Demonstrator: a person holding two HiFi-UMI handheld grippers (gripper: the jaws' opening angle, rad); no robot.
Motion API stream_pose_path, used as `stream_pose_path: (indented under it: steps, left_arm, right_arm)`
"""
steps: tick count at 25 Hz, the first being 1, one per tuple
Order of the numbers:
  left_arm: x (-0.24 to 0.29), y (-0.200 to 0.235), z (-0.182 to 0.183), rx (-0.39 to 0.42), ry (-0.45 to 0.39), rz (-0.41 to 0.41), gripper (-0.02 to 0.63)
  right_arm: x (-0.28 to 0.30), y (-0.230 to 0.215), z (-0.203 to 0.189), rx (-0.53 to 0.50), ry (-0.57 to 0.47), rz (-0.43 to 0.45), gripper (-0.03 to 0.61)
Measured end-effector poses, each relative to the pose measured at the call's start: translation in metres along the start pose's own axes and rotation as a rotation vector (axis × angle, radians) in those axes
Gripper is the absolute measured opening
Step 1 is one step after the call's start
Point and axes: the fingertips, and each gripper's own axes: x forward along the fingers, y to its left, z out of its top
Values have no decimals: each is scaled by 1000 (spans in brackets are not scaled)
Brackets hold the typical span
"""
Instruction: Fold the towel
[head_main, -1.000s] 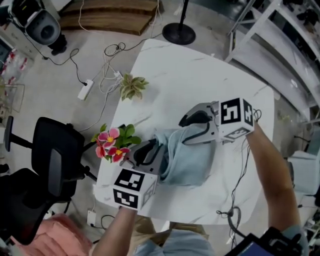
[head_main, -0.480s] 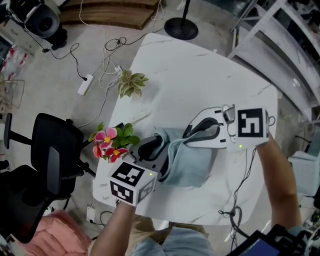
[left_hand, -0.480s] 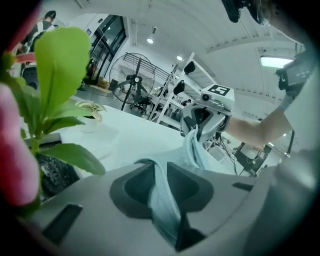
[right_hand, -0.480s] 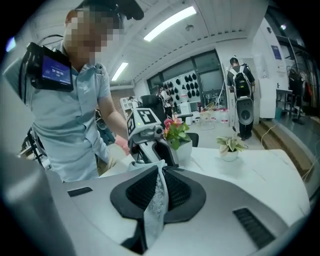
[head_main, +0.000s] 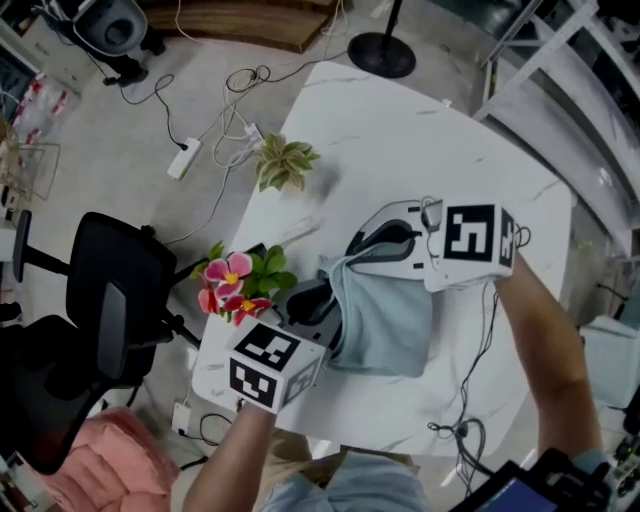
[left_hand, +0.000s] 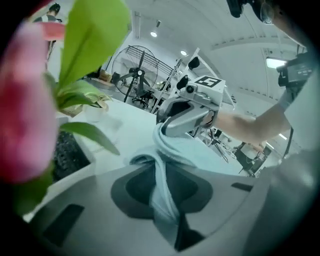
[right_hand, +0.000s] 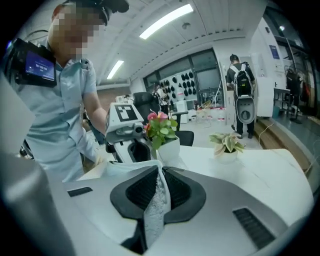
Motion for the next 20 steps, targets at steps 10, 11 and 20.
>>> stream_pose_path:
  steps: [10,11,20]
  left_arm:
    - [-53,6,-17,-105,-102,91,71]
    - [-61,3,-15,-110,-119,91,71]
    - [-66,-51,-24,-110,-111,38,169]
  right_arm:
    - [34,-19,-38,-43,180,-87,58]
    - [34,-21,-36,-35,169,-98,70]
    - [-3,-27,25,24,-59,-181,199]
